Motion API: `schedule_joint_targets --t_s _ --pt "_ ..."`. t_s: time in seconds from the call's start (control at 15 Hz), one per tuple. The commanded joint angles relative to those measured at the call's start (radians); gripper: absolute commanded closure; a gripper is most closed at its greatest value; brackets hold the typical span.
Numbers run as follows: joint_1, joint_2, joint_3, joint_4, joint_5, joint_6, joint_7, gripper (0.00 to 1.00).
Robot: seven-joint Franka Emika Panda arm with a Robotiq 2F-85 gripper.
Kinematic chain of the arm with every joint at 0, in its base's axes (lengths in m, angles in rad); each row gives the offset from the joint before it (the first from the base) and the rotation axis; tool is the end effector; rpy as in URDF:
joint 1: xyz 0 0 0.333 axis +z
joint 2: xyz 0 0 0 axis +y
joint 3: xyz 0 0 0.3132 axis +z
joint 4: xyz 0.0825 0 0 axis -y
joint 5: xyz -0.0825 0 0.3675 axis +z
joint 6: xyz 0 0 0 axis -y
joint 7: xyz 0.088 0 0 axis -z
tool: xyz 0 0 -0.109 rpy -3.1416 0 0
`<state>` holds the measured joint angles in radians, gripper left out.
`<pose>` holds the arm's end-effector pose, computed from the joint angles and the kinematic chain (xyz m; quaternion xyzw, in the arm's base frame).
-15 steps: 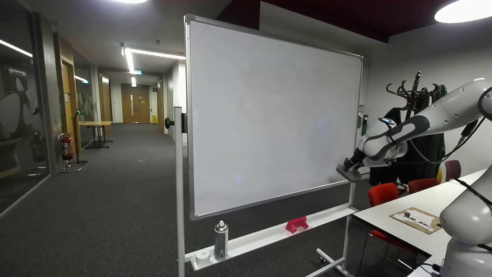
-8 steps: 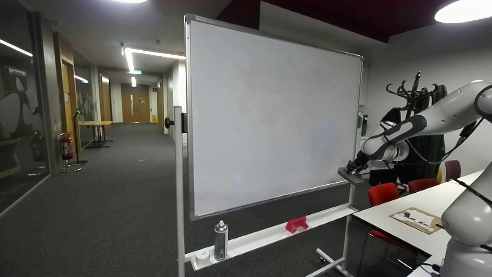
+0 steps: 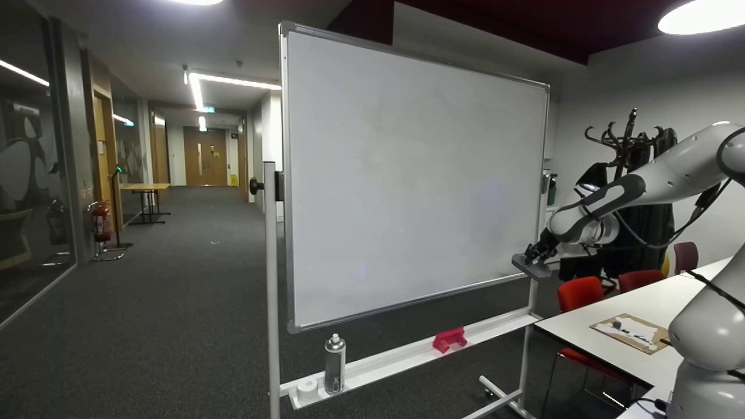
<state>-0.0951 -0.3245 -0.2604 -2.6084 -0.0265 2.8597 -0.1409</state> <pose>0.4164 -0.1554 0.4299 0.9548 -0.0968 0.2789 0.0354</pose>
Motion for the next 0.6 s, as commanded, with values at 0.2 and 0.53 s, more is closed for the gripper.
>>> schedule_joint_targets --t_s 0.2,0.53 --pt "0.022 0.065 -0.144 -0.019 0.030 0.051 -0.230 0.66" --pt "0.070 0.155 -0.309 -0.006 0.124 0.048 -0.445 0.66"
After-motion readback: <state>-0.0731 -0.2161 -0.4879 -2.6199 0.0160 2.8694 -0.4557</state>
